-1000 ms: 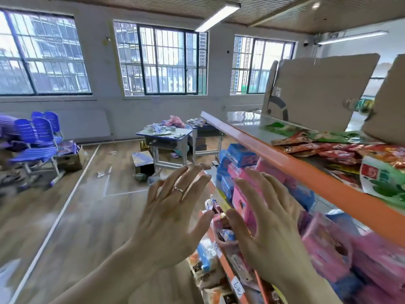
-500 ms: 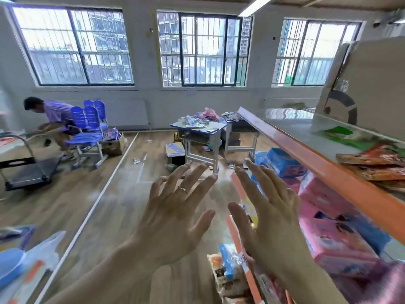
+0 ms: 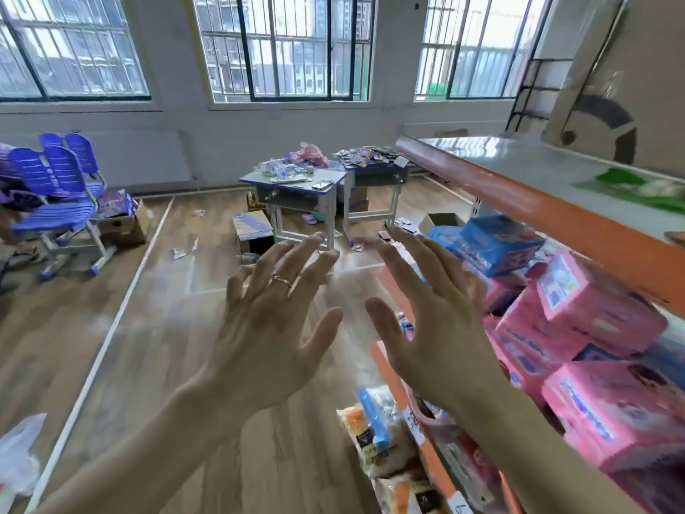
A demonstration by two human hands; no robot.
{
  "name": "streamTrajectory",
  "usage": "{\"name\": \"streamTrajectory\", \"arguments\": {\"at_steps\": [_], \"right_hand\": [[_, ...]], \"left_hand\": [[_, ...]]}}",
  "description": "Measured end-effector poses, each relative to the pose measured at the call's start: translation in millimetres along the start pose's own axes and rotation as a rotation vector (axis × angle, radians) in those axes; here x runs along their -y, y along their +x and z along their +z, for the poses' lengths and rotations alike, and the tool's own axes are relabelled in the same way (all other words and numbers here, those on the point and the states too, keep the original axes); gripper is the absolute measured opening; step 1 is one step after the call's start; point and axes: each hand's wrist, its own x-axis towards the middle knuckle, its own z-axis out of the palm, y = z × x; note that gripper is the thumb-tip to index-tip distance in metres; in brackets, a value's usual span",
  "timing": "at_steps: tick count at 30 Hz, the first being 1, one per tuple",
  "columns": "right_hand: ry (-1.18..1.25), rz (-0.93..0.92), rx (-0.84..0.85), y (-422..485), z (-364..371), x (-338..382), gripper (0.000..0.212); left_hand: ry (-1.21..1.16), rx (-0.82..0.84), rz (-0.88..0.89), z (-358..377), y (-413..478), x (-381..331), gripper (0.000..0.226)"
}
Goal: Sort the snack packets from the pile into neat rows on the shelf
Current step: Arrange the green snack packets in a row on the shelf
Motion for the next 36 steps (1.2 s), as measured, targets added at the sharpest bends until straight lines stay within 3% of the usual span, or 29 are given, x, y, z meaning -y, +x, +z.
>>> {"name": "streamTrajectory", "arguments": {"at_steps": [8,14,18,25,32,36], "right_hand": [[-0.053,0.049,-0.033,75,59,36,0.054],[-0.123,0.187,-0.037,92,70,29,0.057],[-0.194,0.272,-0.077,91,51,12,0.056],[-0.401,0.399,-0.248,90,3,-32,0.055],[-0.496,0.428,-0.390,111,-40,-83,0.048],[-0.516,0.462,-0.387,139,-51,-108,0.045]], "left_hand": [[-0.084,-0.101,0.088,13,54,87,0.059],[-0.177,-0.049,0.193,39,91,111,0.060],[-0.238,-0.014,0.299,54,125,95,0.060],[-0.378,-0.097,0.582,69,204,27,0.059],[-0.416,-0.116,0.726,90,264,-17,0.055],[-0.425,-0.102,0.752,99,307,-27,0.050]]}}
